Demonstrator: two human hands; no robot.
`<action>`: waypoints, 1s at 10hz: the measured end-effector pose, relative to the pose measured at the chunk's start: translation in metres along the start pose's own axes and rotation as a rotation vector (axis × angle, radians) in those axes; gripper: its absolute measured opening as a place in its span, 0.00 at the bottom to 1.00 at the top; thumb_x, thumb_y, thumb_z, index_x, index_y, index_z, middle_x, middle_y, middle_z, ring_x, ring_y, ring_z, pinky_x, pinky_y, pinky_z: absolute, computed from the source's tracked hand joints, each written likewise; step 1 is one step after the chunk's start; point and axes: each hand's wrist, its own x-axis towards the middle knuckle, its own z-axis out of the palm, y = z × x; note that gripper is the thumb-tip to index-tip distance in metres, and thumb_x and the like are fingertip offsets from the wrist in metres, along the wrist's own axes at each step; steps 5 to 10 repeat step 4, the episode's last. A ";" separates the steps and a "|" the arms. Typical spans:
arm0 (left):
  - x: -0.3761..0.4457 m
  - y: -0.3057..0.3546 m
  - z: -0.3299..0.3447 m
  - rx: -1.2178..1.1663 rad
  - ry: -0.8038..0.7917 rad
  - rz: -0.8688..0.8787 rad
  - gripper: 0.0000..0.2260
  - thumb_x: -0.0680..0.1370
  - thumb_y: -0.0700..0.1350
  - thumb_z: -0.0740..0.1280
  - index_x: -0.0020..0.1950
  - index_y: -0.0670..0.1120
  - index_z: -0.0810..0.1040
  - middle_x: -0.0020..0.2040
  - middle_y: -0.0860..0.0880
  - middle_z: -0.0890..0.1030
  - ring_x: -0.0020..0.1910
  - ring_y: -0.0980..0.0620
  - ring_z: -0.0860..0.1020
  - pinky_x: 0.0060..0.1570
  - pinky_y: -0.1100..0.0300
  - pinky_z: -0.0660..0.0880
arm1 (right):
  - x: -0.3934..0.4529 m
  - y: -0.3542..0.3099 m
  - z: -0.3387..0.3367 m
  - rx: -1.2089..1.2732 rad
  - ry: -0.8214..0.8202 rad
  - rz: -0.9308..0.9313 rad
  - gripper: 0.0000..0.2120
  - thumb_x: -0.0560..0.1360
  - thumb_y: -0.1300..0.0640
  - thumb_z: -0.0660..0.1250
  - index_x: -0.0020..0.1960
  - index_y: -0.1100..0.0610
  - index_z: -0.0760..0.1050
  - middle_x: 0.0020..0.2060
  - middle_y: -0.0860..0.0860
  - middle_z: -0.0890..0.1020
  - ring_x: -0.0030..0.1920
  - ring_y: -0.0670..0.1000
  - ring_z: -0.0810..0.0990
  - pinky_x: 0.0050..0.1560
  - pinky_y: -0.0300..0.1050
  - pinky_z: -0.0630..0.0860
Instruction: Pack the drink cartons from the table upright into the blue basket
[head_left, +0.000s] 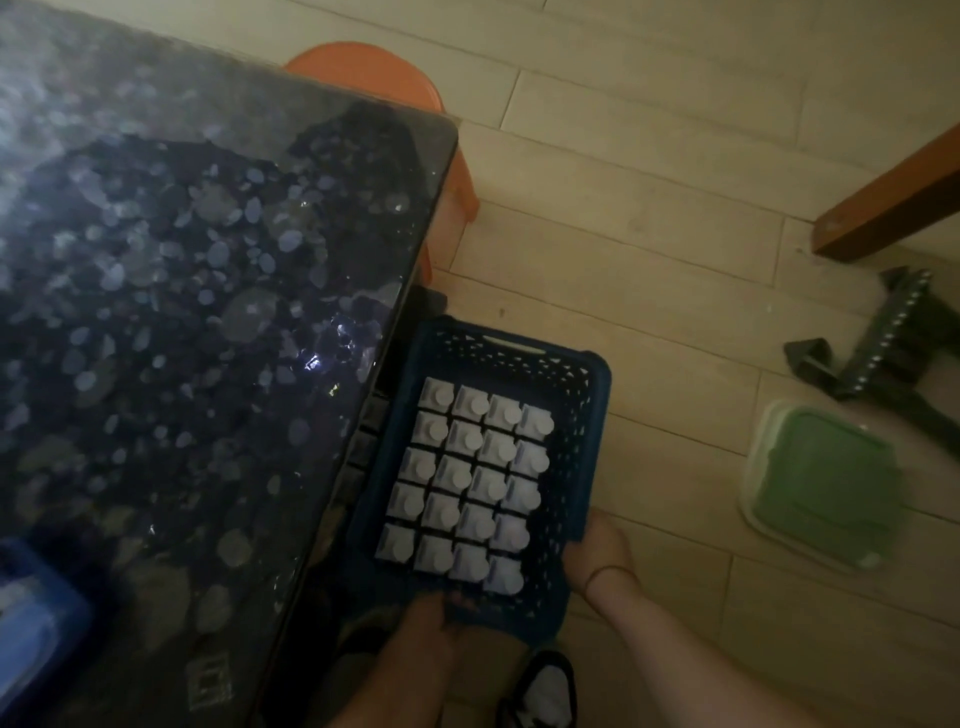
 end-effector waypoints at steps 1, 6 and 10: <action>0.003 0.003 0.003 -0.072 -0.073 -0.060 0.14 0.85 0.39 0.50 0.68 0.38 0.68 0.42 0.41 0.71 0.38 0.45 0.68 0.44 0.54 0.69 | 0.013 0.002 -0.005 0.061 0.013 -0.037 0.13 0.77 0.62 0.60 0.60 0.54 0.73 0.53 0.52 0.80 0.46 0.50 0.77 0.46 0.39 0.73; -0.063 0.016 0.004 -0.117 -0.159 0.039 0.21 0.84 0.50 0.57 0.72 0.38 0.68 0.60 0.36 0.75 0.46 0.38 0.73 0.62 0.44 0.67 | -0.004 -0.015 -0.022 0.027 -0.247 0.061 0.14 0.75 0.59 0.64 0.59 0.57 0.71 0.54 0.54 0.79 0.49 0.52 0.77 0.47 0.42 0.75; -0.063 0.016 0.004 -0.117 -0.159 0.039 0.21 0.84 0.50 0.57 0.72 0.38 0.68 0.60 0.36 0.75 0.46 0.38 0.73 0.62 0.44 0.67 | -0.004 -0.015 -0.022 0.027 -0.247 0.061 0.14 0.75 0.59 0.64 0.59 0.57 0.71 0.54 0.54 0.79 0.49 0.52 0.77 0.47 0.42 0.75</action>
